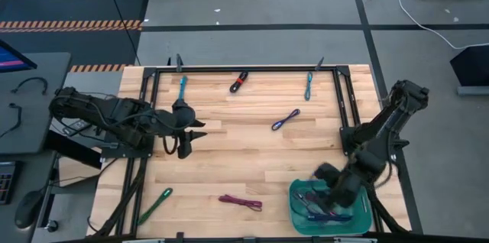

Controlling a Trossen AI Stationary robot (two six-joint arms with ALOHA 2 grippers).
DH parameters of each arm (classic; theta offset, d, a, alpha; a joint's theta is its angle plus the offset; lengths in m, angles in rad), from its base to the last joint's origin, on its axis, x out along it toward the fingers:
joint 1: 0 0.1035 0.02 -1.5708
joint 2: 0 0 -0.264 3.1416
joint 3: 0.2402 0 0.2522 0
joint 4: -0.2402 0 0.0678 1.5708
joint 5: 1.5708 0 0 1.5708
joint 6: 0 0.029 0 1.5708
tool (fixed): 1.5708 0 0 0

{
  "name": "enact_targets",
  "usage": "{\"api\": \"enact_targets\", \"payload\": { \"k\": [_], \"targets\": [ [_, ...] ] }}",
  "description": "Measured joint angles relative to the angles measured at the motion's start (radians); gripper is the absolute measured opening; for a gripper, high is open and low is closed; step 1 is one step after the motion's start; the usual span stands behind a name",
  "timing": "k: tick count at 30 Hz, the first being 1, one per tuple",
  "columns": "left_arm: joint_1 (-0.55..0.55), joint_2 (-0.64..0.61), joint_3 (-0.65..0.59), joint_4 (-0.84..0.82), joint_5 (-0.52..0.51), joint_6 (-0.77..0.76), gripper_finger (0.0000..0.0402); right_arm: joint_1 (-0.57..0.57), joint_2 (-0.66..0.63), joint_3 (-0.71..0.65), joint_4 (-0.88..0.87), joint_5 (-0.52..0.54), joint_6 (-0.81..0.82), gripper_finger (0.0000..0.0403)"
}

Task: Pick and place USB-C Cables
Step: Put the purple charger cable into the green bin

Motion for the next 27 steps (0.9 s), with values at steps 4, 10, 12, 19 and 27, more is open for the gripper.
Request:
{"api": "enact_targets", "payload": {
  "k": [4, 10, 12, 19, 27],
  "targets": [
    [0.000, 0.000, 0.000, -0.017, -0.001, 0.020, 0.0142, -0.140, -0.025, 0.064, 0.002, 0.107, -0.183, 0.0239],
    [0.000, 0.000, 0.000, -0.013, -0.044, 0.037, 0.0142, -0.416, -0.019, 0.091, 0.139, 0.111, -0.605, 0.0213],
    [0.000, 0.000, 0.000, -0.014, -0.046, 0.037, 0.0142, -0.505, -0.011, 0.091, 0.226, 0.054, -0.776, 0.0207],
    [0.000, 0.000, 0.000, -0.020, -0.042, 0.002, 0.0142, -0.813, 0.082, 0.090, 0.196, -0.150, -1.288, 0.0190],
    [0.000, 0.000, 0.000, -0.038, -0.031, -0.014, 0.0142, -1.009, 0.315, 0.090, 0.025, -0.170, -1.944, 0.0214]
  ]
}}
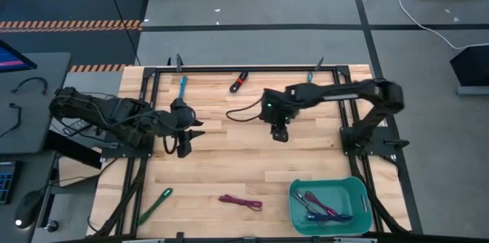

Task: Pick and place USB-C Cables
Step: Put the purple charger cable into the green bin

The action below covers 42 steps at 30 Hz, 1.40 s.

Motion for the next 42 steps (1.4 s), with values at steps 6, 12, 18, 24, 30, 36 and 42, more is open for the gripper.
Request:
{"api": "enact_targets", "payload": {
  "k": [6, 12, 18, 24, 30, 36, 42],
  "targets": [
    [0.000, 0.000, 0.000, -0.006, 0.000, -0.012, 0.0142, -0.066, 0.143, 0.000, -0.015, 0.221, -0.258, 0.0248],
    [0.011, 0.000, 0.000, -0.004, 0.000, 0.026, 0.0142, -0.078, 0.251, 0.003, -0.055, 0.234, -0.394, 0.0235],
    [0.014, 0.000, 0.000, -0.001, -0.003, 0.012, 0.0142, -0.068, 0.297, 0.005, -0.071, 0.264, -0.357, 0.0152],
    [0.014, 0.000, 0.000, -0.002, -0.003, 0.006, 0.0142, -0.061, 0.247, -0.003, -0.074, 0.195, -0.141, 0.0032],
    [0.014, 0.000, 0.000, -0.017, -0.003, 0.006, 0.0142, 0.044, 0.066, -0.002, -0.043, 0.169, 0.337, 0.0033],
    [0.014, 0.000, 0.000, -0.077, -0.003, -0.020, 0.0142, 0.288, -0.156, -0.001, 0.158, 0.230, 0.735, 0.0033],
    [0.014, 0.000, 0.000, -0.087, -0.003, -0.020, 0.0142, 0.582, -0.302, -0.001, 0.330, 0.387, 1.075, 0.0033]
  ]
}}
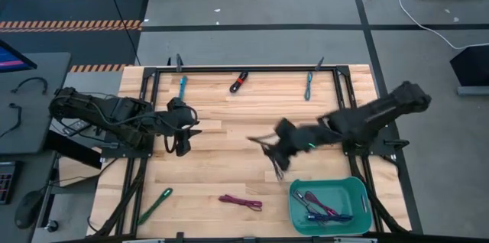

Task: Pick and place USB-C Cables
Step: Put the purple charger cable into the green bin, then put the green charger cable into the green bin

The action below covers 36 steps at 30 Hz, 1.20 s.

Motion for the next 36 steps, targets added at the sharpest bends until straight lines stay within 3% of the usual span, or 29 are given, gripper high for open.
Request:
{"api": "enact_targets", "payload": {
  "k": [5, 10, 14, 26, 36],
  "targets": [
    [-0.001, 0.000, 0.000, 0.000, 0.005, -0.007, 0.0142, 0.226, -0.032, 0.000, -0.142, -0.013, 0.279, 0.0033],
    [-0.011, 0.000, 0.000, 0.001, 0.010, -0.046, 0.0142, 0.367, 0.020, 0.000, -0.426, -0.125, 0.446, 0.0033],
    [-0.021, 0.000, 0.000, 0.003, 0.010, -0.053, 0.0142, 0.424, 0.086, 0.000, -0.525, -0.148, 0.429, 0.0051],
    [-0.016, 0.000, 0.000, 0.120, -0.056, -0.055, 0.0142, 0.483, 0.282, 0.000, -0.508, -0.221, 0.313, 0.0071],
    [-0.016, 0.030, 0.000, 0.191, -0.061, -0.156, 0.0142, 0.525, 0.285, -0.013, -0.536, -0.154, 0.289, 0.0142]
  ]
}}
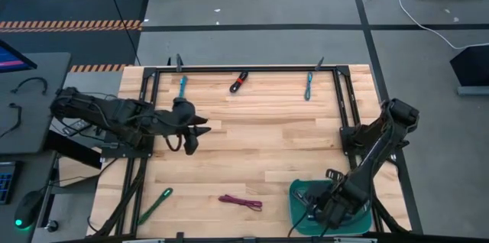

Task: Pick and place USB-C Cables
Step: Put the green charger cable into the green bin

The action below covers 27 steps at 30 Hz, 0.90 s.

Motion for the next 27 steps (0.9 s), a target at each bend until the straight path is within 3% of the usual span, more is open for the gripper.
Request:
{"api": "enact_targets", "payload": {
  "k": [6, 10, 14, 20, 23, 27],
  "targets": [
    [-0.006, 0.068, 0.000, 0.001, 0.039, -0.128, 0.0142, 0.008, -0.168, 0.000, -0.004, 0.162, -0.062, 0.0148],
    [-0.014, 0.121, 0.000, -0.047, 0.202, -0.277, 0.0142, 0.008, -0.330, 0.000, 0.015, 0.317, -0.100, 0.0144],
    [-0.038, 0.185, 0.000, -0.222, 0.356, -0.472, 0.0142, 0.008, -0.482, 0.000, 0.016, 0.533, -0.194, 0.0145],
    [-0.120, 0.296, 0.000, -0.482, 0.603, -0.889, 0.0142, 0.005, -0.639, 0.001, 0.016, 0.895, -0.403, 0.0144],
    [-0.186, 0.345, 0.000, -0.524, 0.677, -0.952, 0.0142, -0.002, -0.682, 0.001, 0.016, 0.960, -0.485, 0.0144],
    [-0.267, 0.404, -0.021, -0.515, 0.725, -1.028, 0.0142, -0.012, -0.706, 0.001, 0.014, 0.947, -0.563, 0.0144]
  ]
}}
